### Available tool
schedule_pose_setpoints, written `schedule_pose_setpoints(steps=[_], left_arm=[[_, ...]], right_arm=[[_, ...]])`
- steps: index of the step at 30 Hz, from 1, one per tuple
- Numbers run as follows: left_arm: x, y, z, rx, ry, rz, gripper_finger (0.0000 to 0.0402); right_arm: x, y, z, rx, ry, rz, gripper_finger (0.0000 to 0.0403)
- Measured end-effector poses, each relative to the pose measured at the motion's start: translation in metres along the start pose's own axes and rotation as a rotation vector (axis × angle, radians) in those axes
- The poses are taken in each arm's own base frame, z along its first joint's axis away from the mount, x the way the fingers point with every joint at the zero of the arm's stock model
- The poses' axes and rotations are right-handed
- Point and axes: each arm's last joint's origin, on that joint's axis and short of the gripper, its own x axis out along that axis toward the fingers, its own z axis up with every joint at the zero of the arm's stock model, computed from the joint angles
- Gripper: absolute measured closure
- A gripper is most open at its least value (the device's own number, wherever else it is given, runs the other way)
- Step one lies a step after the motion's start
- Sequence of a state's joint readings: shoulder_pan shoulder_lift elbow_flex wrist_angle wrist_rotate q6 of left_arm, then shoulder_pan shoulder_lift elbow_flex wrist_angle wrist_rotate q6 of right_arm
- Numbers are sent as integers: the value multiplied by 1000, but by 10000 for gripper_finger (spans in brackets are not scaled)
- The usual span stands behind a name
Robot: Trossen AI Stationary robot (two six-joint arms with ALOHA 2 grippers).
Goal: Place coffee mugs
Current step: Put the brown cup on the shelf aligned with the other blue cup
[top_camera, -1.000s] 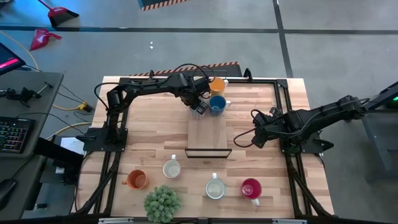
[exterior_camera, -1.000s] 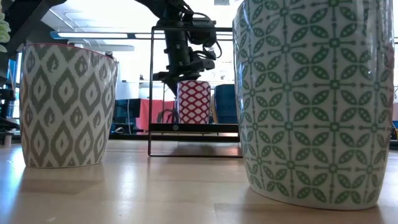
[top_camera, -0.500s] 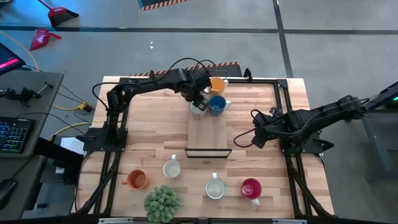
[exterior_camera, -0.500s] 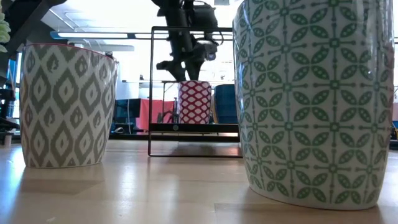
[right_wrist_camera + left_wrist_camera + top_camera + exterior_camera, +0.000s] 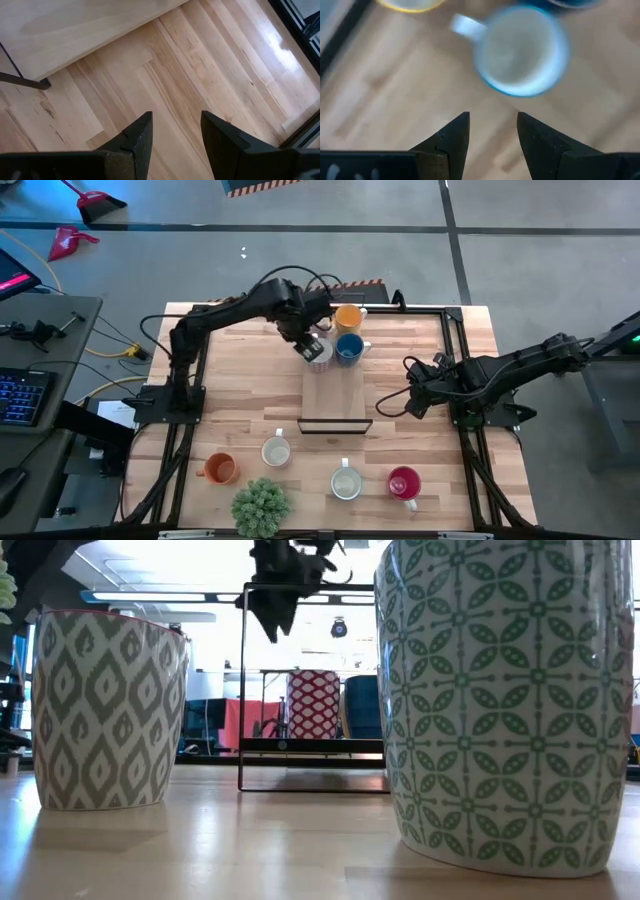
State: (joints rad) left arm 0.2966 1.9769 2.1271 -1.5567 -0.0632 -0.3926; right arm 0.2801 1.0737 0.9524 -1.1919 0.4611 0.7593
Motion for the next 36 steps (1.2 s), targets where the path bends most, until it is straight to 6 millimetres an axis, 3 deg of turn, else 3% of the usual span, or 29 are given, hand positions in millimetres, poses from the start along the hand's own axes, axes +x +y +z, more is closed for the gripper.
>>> schedule_pose_setpoints(steps=[4,12,18,22,25,31,36], left_arm=[[-27,-7,-21,40,-14,-111,247],[-80,-14,-84,81,-148,-99,247],[-88,-17,-140,47,-221,-15,247],[-68,-26,-162,19,-270,62,247],[-42,-37,-163,28,-319,45,247],[20,-54,-143,99,-382,0,251],[47,-54,-111,126,-438,-61,272]], right_arm=[[0,0,0,-1,2,0,260],[0,-1,1,18,-26,-28,260],[0,0,1,28,-29,-21,260],[0,1,3,38,-43,-7,260],[0,2,4,42,-52,2,260],[0,3,4,46,-50,16,260],[0,4,4,49,-34,35,260]])
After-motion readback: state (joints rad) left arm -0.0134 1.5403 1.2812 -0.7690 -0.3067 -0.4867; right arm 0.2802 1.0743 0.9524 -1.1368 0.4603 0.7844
